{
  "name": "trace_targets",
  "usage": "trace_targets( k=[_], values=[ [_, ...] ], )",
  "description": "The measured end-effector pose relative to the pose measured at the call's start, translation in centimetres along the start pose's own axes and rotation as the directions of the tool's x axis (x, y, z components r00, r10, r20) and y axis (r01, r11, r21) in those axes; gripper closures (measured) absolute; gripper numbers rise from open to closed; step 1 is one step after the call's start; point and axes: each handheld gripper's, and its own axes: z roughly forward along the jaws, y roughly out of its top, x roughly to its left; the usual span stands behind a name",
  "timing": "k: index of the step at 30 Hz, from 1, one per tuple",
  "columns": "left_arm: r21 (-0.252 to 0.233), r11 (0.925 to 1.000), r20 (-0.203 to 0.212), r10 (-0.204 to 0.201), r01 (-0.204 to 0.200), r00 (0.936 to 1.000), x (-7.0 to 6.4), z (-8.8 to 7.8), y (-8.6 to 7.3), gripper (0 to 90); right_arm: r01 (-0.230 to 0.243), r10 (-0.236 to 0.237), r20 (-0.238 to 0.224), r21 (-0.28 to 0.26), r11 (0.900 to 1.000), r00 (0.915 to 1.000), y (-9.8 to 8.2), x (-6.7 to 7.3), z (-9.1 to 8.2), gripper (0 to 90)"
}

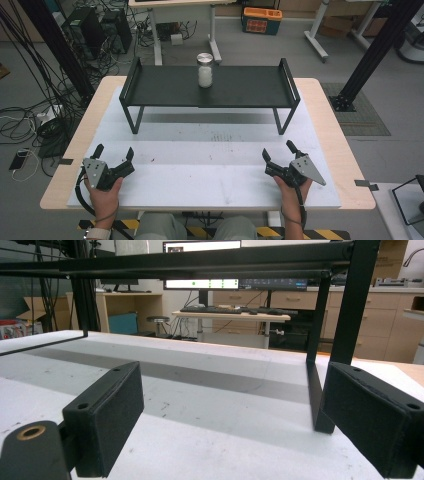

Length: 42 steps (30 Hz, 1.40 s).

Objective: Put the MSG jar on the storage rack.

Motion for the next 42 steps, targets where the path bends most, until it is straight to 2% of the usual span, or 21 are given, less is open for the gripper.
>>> trace_targets(
  k=[4,12,20,42],
  values=[
    [0.000,1.0000,0.000,0.000,0.000,1.0000,0.00,0.01,-0.01,2.4,-0.012,0.012,0.004,0.000,1.000,0.9999,-0.41,0.00,-0.07,9.8],
    [-0.001,1.0000,-0.001,-0.001,0.001,1.0000,-0.02,0.00,-0.03,2.4,-0.004,0.004,0.000,0.000,1.000,1.0000,-0.44,-0.01,-0.05,9.6],
    [-0.001,1.0000,-0.001,-0.002,0.002,1.0000,0.00,-0.01,-0.02,2.4,-0.013,0.013,0.002,0.003,1.000,0.9999,-0.41,-0.06,-0.04,5.4],
    [0.002,1.0000,0.000,-0.004,0.004,1.0000,0.04,0.00,0.02,2.3,-0.016,0.016,0.009,0.010,1.000,0.9998,-0.30,0.04,0.02,6.3]
  ],
)
